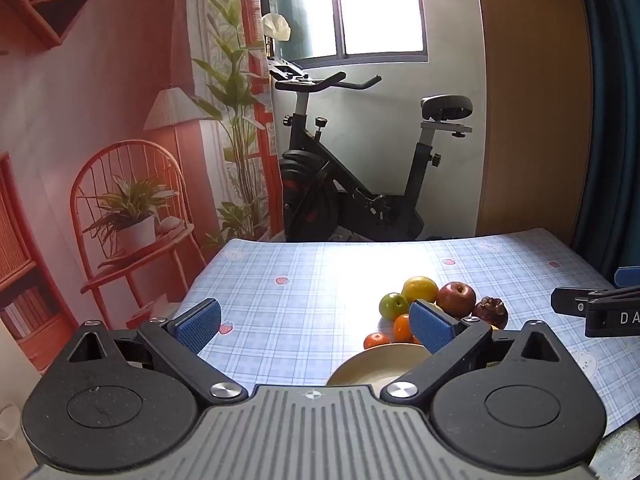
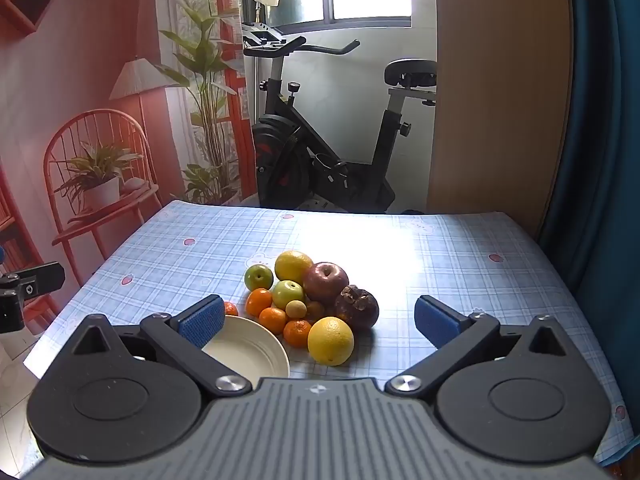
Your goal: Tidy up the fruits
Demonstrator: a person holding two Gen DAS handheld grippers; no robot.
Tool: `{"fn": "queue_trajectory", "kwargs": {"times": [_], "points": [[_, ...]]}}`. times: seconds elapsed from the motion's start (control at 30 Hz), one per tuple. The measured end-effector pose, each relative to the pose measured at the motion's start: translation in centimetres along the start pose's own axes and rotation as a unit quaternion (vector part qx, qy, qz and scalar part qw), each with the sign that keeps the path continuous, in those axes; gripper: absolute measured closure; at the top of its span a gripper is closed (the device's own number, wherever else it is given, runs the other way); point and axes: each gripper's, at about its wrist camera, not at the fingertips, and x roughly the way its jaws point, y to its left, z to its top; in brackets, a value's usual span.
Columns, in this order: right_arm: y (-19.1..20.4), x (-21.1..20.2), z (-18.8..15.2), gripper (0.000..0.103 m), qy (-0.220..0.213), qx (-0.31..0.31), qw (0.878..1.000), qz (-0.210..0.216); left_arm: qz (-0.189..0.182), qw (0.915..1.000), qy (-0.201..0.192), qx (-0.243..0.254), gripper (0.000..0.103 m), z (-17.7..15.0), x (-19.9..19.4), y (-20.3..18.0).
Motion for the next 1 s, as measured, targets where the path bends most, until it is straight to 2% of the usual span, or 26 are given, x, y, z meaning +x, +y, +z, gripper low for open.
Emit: {"fn": "queue_trajectory", "kwargs": {"times": [0.4, 1.0], "points": [[-0.1, 0.1, 0.5, 0.0, -0.004, -0.001, 1.0, 0.0, 0.009, 0.9998, -0.013, 0.015, 0.002, 0.8, -0.9, -0.5], [-0.1, -1.1, -0.1, 0.001, -0.034, -0.007, 0.999, -0.007, 0.006, 0.9993, -0.036, 0.0, 0.002, -0.1, -1.5, -0.5]]}}
